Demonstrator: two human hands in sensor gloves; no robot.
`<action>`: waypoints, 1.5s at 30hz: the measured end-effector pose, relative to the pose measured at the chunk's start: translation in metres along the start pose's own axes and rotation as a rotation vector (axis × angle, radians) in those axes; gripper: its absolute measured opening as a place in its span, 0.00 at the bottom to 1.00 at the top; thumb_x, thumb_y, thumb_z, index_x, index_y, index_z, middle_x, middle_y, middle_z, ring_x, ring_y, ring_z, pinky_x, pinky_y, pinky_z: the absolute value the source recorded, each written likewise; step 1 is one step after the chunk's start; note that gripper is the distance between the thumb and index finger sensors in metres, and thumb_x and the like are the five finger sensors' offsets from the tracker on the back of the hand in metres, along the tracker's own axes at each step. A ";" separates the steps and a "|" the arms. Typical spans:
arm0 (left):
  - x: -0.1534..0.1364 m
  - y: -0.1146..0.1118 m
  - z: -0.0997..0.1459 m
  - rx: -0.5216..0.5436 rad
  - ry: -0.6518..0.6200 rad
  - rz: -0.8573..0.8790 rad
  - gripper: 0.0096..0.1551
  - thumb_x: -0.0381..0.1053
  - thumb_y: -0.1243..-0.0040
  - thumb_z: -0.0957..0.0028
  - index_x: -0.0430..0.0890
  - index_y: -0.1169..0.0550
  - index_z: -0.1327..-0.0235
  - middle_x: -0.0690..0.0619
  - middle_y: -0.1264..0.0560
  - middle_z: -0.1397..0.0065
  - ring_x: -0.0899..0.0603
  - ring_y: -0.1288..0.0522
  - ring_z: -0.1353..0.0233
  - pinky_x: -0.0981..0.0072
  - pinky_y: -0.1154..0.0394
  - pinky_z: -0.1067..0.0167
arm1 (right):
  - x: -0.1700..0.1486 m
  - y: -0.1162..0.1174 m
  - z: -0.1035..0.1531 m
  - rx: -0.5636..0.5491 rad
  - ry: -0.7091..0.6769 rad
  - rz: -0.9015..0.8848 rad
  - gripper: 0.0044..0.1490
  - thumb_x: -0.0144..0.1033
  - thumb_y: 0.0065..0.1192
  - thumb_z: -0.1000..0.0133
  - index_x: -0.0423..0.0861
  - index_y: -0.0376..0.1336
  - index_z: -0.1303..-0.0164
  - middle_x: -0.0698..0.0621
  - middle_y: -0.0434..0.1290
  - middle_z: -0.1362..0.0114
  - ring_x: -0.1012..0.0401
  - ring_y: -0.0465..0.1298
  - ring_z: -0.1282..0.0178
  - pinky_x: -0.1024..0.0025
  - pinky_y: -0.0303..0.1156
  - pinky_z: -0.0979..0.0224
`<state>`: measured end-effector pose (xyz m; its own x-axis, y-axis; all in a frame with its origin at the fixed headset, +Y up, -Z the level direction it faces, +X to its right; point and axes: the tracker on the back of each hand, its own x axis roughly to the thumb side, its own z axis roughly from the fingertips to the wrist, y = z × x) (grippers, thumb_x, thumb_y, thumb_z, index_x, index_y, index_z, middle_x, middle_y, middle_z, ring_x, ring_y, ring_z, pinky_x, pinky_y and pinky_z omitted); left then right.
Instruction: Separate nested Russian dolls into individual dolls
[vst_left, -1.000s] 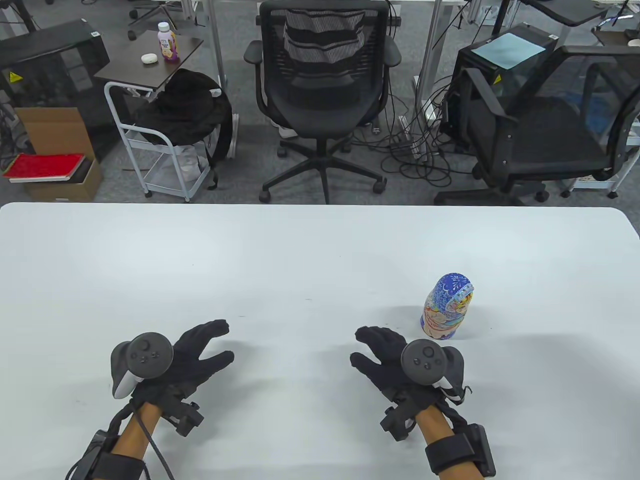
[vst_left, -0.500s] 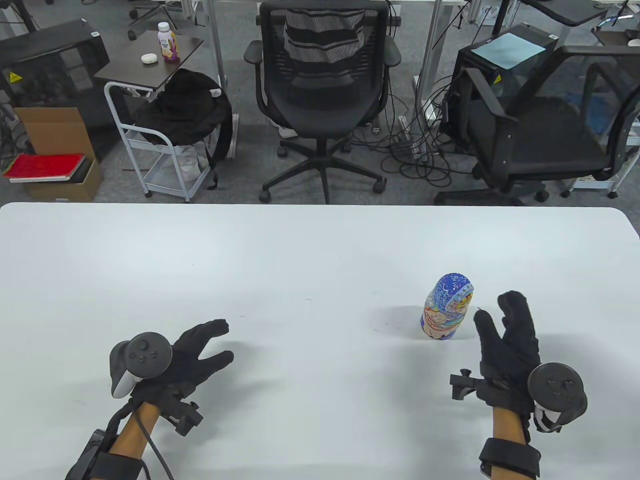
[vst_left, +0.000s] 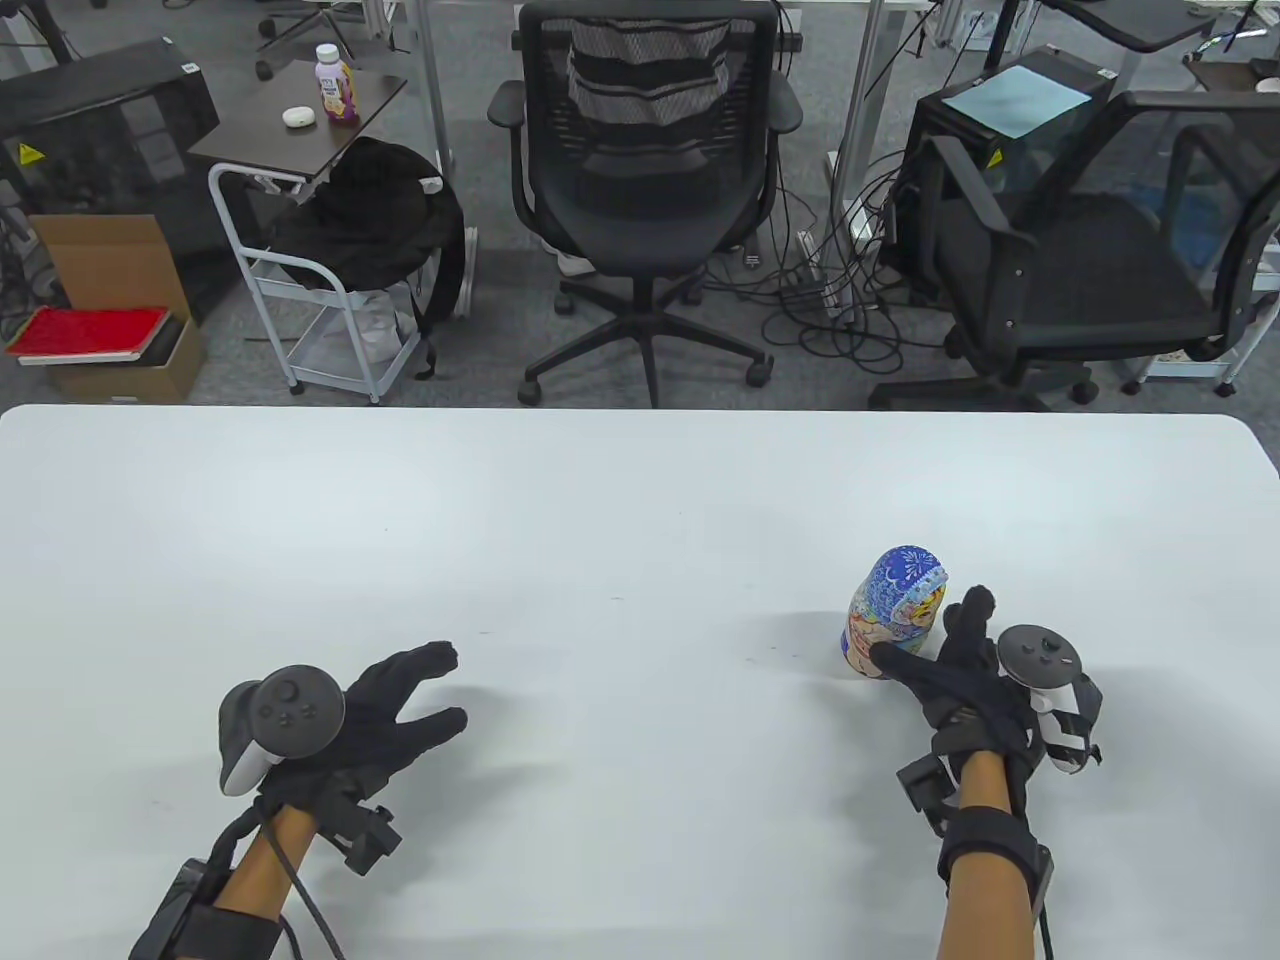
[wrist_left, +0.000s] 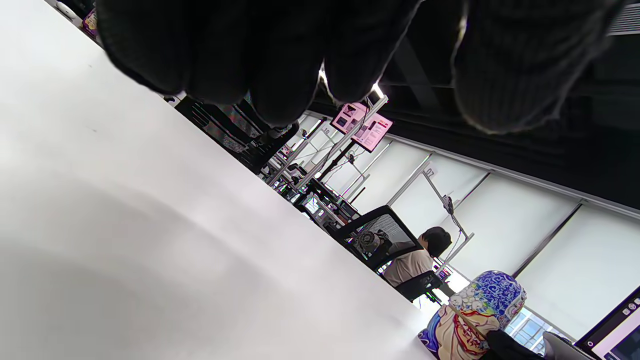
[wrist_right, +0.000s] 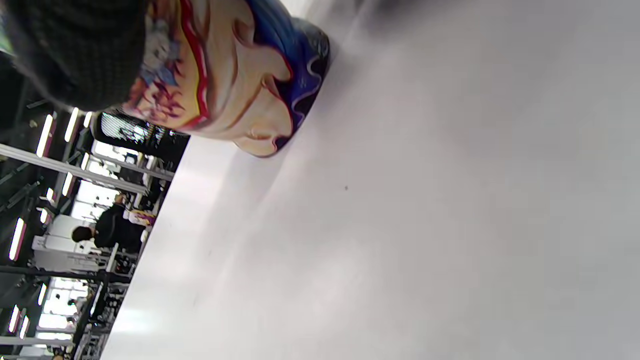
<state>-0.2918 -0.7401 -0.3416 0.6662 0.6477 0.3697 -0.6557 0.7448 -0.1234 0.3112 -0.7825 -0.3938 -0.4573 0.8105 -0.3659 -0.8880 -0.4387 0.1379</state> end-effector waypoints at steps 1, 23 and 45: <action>0.000 -0.001 -0.001 -0.008 0.000 -0.002 0.45 0.72 0.40 0.45 0.50 0.35 0.20 0.39 0.32 0.20 0.26 0.33 0.24 0.36 0.31 0.31 | 0.002 0.001 -0.002 0.009 -0.015 0.006 0.83 0.67 0.69 0.49 0.67 0.06 0.31 0.56 0.20 0.06 0.41 0.16 0.14 0.44 0.14 0.20; 0.058 -0.023 -0.005 0.022 -0.129 0.034 0.51 0.72 0.39 0.46 0.46 0.40 0.18 0.38 0.35 0.20 0.26 0.33 0.24 0.36 0.31 0.32 | 0.097 0.140 0.040 0.106 -0.641 0.101 0.81 0.66 0.78 0.58 0.59 0.25 0.16 0.47 0.56 0.11 0.45 0.64 0.15 0.33 0.56 0.18; 0.127 -0.034 -0.007 0.133 -0.294 0.439 0.57 0.69 0.27 0.50 0.41 0.41 0.20 0.37 0.32 0.23 0.30 0.27 0.28 0.37 0.28 0.31 | 0.119 0.251 0.109 0.427 -0.869 0.072 0.84 0.63 0.76 0.58 0.68 0.12 0.30 0.38 0.45 0.11 0.36 0.60 0.16 0.40 0.65 0.21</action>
<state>-0.1826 -0.6825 -0.2968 0.2046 0.8072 0.5538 -0.9018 0.3754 -0.2140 0.0286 -0.7540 -0.3028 -0.2358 0.8664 0.4401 -0.7212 -0.4596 0.5183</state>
